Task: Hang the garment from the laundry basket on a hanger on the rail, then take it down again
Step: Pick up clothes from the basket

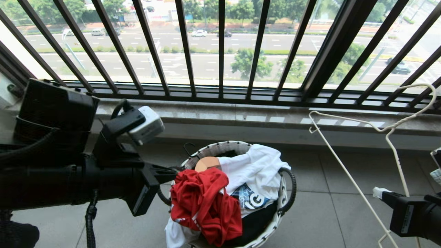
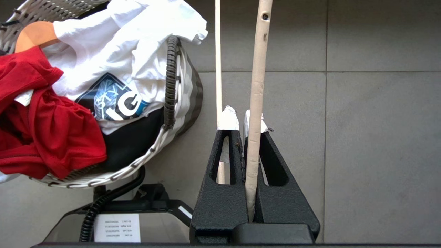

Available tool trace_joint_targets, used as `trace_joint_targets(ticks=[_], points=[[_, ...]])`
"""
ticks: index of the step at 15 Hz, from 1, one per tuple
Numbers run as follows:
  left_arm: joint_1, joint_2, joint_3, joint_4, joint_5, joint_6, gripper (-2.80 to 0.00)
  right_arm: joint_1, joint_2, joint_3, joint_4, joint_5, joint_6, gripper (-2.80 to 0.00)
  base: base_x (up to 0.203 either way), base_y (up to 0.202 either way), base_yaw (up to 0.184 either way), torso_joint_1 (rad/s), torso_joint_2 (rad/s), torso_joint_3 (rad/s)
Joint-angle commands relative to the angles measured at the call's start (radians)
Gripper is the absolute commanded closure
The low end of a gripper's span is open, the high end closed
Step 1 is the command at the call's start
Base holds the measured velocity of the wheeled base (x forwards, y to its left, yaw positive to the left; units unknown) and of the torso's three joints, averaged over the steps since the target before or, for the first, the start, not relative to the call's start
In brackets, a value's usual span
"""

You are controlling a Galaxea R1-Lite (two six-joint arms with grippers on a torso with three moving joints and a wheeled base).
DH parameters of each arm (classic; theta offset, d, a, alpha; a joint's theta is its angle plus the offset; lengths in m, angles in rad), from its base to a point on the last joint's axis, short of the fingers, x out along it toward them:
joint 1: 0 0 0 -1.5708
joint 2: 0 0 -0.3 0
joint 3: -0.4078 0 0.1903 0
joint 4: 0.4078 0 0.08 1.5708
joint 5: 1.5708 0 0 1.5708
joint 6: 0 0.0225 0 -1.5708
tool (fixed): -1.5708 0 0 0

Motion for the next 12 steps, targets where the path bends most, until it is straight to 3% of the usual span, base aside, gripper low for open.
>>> trace_joint_targets(ticks=[1,3,8,12], points=[[-0.059,0.154,0.003,0.0,0.031,-0.001,-2.8,-0.004,0.002,0.005,0.001,-0.003,0.002,0.0,0.0,0.0,0.0,0.0,0.0,0.0],[-0.091,0.198,0.016,-0.002,0.046,-0.002,-2.8,-0.007,-0.001,0.003,0.004,-0.005,0.001,0.0,0.0,0.0,0.0,0.0,0.0,0.0],[-0.215,0.273,0.01,-0.003,0.27,-0.057,-2.8,-0.016,0.002,0.007,0.004,-0.003,0.002,0.0,0.0,0.0,0.0,0.0,0.0,0.0],[-0.25,0.321,0.013,-0.004,0.284,-0.063,-2.8,-0.016,0.003,0.009,0.004,-0.003,0.002,0.0,0.0,0.0,0.0,0.0,0.0,0.0]])
